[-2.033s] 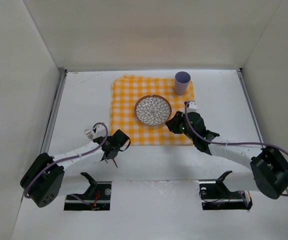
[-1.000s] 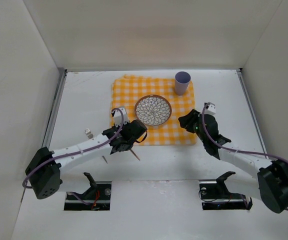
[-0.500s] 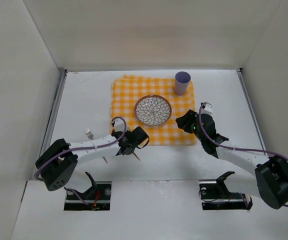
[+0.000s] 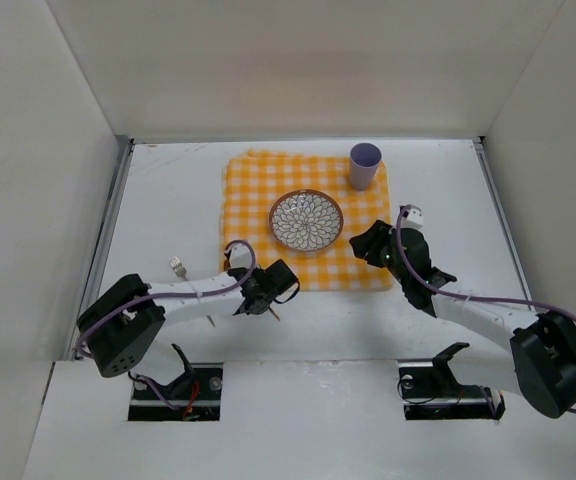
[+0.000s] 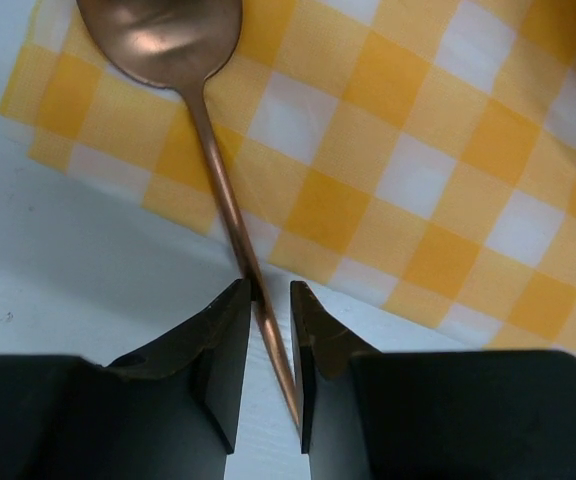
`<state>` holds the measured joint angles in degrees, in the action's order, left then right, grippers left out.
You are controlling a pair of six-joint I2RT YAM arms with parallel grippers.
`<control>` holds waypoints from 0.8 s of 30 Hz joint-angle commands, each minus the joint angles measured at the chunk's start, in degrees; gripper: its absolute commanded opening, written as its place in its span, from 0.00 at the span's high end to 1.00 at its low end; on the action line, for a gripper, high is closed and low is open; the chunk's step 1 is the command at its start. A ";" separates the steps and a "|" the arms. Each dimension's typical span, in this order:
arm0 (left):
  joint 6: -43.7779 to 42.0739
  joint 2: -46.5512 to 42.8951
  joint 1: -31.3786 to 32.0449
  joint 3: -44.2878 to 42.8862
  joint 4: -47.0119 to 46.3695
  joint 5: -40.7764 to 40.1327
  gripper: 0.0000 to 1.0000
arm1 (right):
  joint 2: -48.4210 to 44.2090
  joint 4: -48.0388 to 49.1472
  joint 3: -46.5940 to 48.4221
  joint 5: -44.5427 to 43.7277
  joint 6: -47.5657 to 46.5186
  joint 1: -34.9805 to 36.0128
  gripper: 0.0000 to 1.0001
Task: Set the dinner table for one person
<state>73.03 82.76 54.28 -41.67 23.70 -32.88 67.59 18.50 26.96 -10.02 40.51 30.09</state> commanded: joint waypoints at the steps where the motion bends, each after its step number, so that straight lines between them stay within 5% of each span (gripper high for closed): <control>1: 2.46 -1.63 1.13 2.47 3.98 0.72 0.80 | -0.09 2.86 2.83 0.18 -0.78 0.63 0.45; 24: 1.59 0.73 -0.10 7.57 1.35 1.24 0.81 | -1.15 2.68 2.57 -0.35 -0.96 0.81 0.44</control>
<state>75.40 80.42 54.37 -36.86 22.72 -34.61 67.53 18.50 27.33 -10.04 40.29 30.11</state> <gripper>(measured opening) 0.198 0.556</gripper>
